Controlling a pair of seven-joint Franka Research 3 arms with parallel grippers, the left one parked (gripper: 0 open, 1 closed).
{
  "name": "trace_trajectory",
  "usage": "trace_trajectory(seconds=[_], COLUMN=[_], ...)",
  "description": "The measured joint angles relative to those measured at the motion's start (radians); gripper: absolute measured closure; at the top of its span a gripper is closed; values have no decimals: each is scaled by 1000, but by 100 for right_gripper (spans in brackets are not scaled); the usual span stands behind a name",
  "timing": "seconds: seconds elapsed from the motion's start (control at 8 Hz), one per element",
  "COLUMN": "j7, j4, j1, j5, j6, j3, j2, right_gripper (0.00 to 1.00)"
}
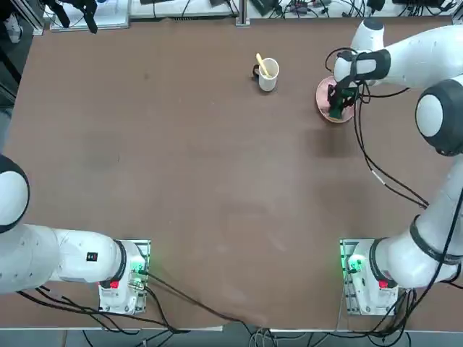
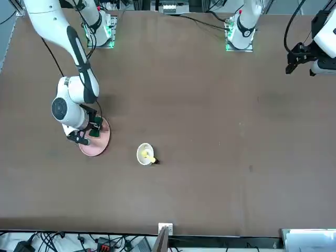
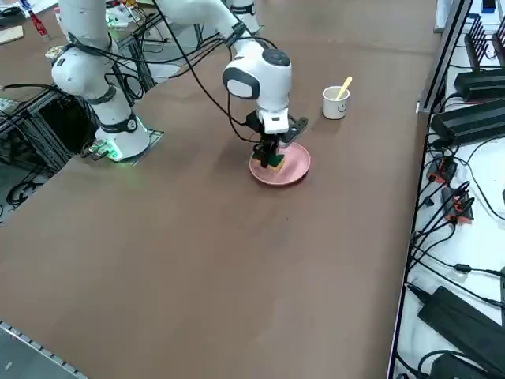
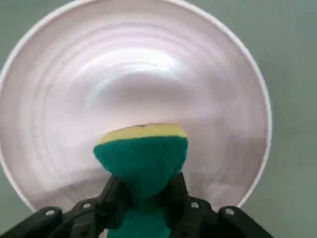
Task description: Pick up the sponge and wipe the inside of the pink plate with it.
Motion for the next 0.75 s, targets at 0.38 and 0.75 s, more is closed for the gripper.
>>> trace_trajectory(seconds=[0.38, 0.75], j7=[-124, -140], j4=[-4, -1], j1=[-79, -94], j5=[1, 3], j6=[26, 105], j3=[-7, -1], j2=[0, 14], right_gripper=[59, 59])
